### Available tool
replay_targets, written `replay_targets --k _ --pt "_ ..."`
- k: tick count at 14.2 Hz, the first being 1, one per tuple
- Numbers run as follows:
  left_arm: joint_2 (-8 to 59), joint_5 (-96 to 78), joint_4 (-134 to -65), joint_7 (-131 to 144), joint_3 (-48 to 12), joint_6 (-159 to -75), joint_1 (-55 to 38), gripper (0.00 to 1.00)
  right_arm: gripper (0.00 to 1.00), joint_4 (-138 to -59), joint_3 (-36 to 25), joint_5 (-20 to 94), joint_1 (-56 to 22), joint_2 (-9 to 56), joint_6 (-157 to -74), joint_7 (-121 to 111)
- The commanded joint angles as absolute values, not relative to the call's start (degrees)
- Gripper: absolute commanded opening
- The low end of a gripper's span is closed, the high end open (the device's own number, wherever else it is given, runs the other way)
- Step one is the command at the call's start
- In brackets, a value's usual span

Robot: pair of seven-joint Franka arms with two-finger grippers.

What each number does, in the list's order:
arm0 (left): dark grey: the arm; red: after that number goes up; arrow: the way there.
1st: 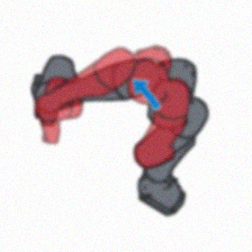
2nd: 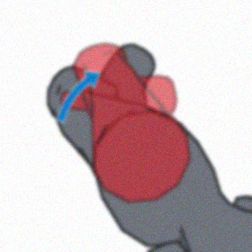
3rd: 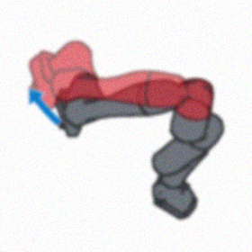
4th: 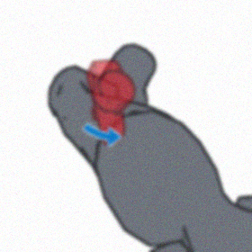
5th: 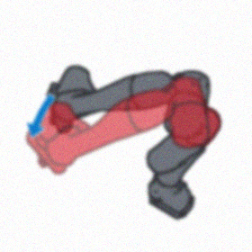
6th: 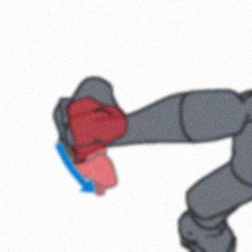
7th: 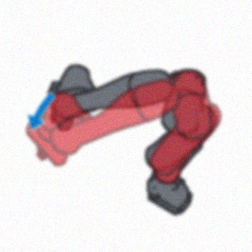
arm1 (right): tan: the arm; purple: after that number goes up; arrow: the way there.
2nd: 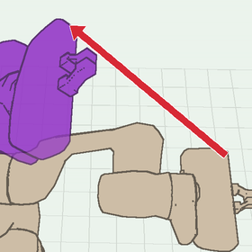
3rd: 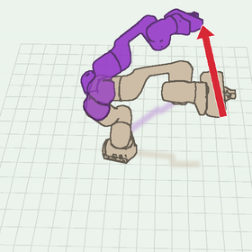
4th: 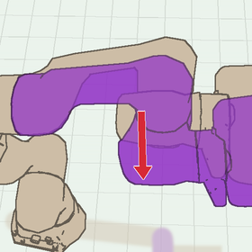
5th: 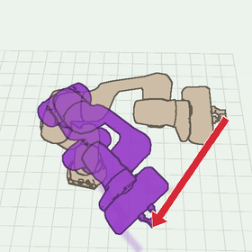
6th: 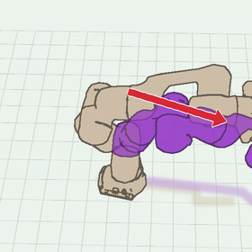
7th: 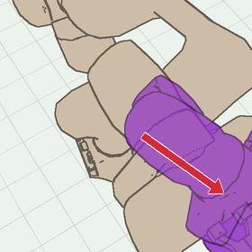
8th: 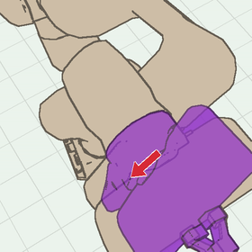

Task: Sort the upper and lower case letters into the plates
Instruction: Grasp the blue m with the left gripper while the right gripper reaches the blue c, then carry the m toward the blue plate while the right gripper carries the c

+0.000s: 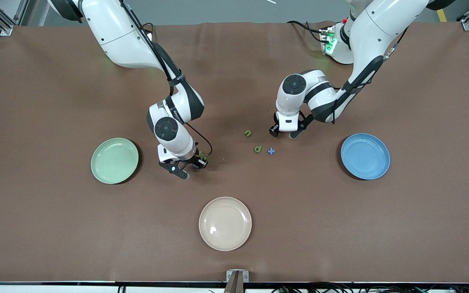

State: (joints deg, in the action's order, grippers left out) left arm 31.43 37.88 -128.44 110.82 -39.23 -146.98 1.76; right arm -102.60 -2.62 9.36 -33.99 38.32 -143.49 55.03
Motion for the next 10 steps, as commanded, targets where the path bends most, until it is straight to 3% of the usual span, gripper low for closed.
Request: replay_targets --k 1,7,10 --pt "32.17 38.06 -128.23 110.92 -40.08 -146.87 2.37 0.48 0.00 -103.36 -2.90 8.79 -32.00 36.83 -138.98 51.26" --pt "31.82 38.06 -128.23 110.92 -40.17 -146.78 2.37 0.10 0.00 -103.62 -8.77 5.19 -29.27 28.84 -124.30 35.36" --pt "29.72 38.14 -127.97 108.37 -42.88 -144.77 3.07 0.05 0.00 -107.99 -13.17 4.31 -29.18 24.89 -123.57 26.66"
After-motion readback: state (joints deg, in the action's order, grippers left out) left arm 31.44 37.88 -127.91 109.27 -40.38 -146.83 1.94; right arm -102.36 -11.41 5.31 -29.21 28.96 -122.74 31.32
